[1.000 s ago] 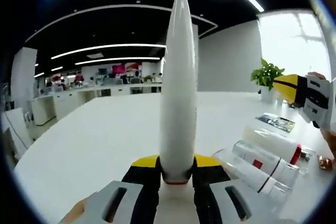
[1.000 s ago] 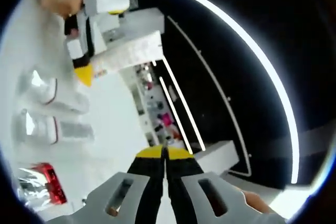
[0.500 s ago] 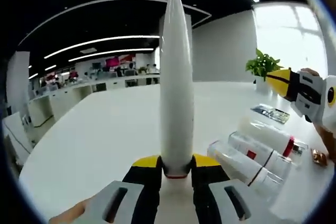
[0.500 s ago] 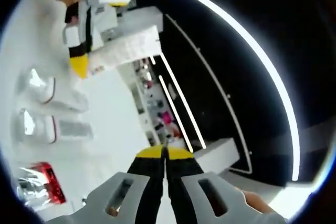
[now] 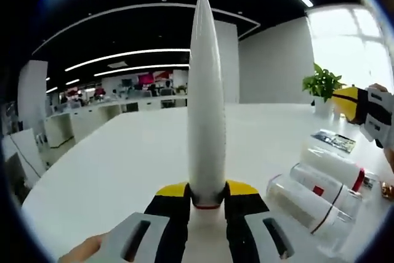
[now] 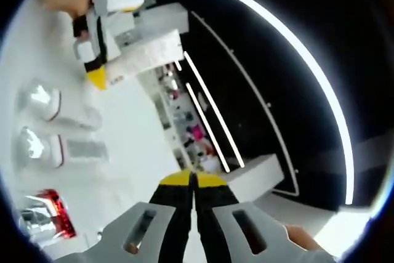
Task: Arrange the skincare products in the storage area until every visible bottle or jar stands upright without overlapping.
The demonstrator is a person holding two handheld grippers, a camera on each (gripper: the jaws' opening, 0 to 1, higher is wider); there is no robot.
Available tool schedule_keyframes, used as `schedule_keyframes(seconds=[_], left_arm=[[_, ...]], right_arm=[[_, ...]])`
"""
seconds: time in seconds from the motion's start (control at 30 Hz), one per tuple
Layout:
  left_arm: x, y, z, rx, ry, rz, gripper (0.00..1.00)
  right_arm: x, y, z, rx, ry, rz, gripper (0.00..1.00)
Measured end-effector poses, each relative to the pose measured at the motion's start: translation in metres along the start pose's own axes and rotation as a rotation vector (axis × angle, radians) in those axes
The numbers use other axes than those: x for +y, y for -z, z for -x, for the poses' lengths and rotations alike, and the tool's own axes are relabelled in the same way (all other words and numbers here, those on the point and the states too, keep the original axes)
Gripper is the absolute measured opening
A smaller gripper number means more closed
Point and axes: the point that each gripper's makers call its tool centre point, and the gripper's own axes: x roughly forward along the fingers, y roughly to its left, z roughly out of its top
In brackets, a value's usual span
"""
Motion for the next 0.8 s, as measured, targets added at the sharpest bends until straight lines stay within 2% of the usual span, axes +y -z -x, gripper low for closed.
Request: schedule_keyframes(seconds=[0.17, 0.27, 0.4, 0.57, 0.63, 0.73, 0.8], left_arm=[[0.018, -0.003, -0.005, -0.033, -0.093, 0.006, 0.21], [0.022, -0.002, -0.002, -0.044, -0.119, -0.01, 0.22], [0.023, 0.001, -0.002, -0.023, -0.132, -0.062, 0.22], [0.023, -0.001, 0.006, -0.013, -0.132, -0.049, 0.22], [0.021, -0.003, 0.011, -0.004, -0.102, -0.036, 0.21], [0.023, 0.0, 0.02, 0.019, -0.084, 0.004, 0.2], [0.021, 0.011, 0.022, 0.075, -0.041, 0.043, 0.19]], right_arm=[[-0.001, 0.005, 0.012, 0.034, -0.015, -0.087, 0.0], [0.001, 0.007, 0.015, 0.046, -0.034, -0.111, 0.0], [0.002, 0.007, 0.019, 0.056, -0.036, -0.106, 0.0], [0.005, 0.006, 0.021, 0.042, -0.047, -0.068, 0.0], [0.004, 0.004, 0.02, 0.039, -0.052, -0.073, 0.0], [0.004, 0.002, 0.019, 0.017, -0.068, -0.14, 0.03], [0.003, 0.002, 0.018, 0.015, -0.074, -0.174, 0.05]])
